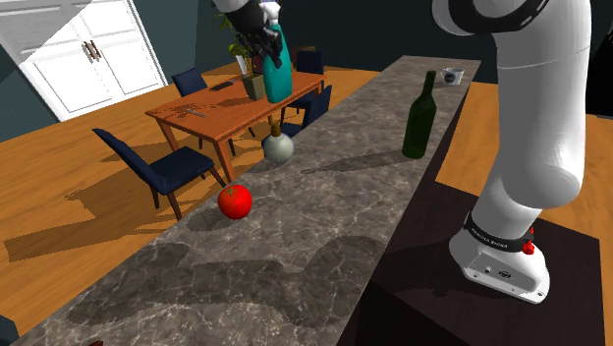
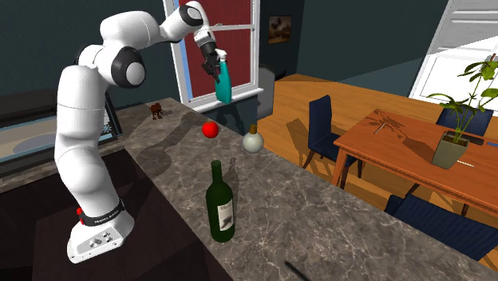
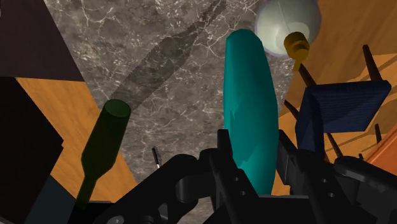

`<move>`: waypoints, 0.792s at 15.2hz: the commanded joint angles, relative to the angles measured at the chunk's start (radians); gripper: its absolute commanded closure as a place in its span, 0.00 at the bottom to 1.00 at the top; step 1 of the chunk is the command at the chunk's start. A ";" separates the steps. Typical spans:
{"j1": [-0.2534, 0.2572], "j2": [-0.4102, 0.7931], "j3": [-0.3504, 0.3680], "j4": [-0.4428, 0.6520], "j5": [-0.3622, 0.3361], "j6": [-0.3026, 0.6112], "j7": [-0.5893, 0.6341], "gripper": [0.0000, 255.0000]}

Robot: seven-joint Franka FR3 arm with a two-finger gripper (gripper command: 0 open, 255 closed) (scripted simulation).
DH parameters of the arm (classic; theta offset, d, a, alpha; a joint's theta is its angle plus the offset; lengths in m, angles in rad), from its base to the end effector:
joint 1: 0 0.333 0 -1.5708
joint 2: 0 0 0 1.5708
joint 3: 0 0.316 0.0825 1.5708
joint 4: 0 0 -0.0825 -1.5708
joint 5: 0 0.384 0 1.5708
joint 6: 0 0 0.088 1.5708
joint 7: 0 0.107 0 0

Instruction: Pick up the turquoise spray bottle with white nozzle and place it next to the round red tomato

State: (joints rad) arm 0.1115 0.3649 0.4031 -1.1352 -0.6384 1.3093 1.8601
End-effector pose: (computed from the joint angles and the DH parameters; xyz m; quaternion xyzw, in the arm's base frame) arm 0.6046 0.1918 0.6147 0.7160 -0.6498 0.1916 0.1682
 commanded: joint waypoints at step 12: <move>0.178 0.186 0.020 0.213 -0.057 -0.104 0.121 1.00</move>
State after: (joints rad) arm 0.2981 0.5592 0.4199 -0.8941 -0.7016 1.1883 1.9712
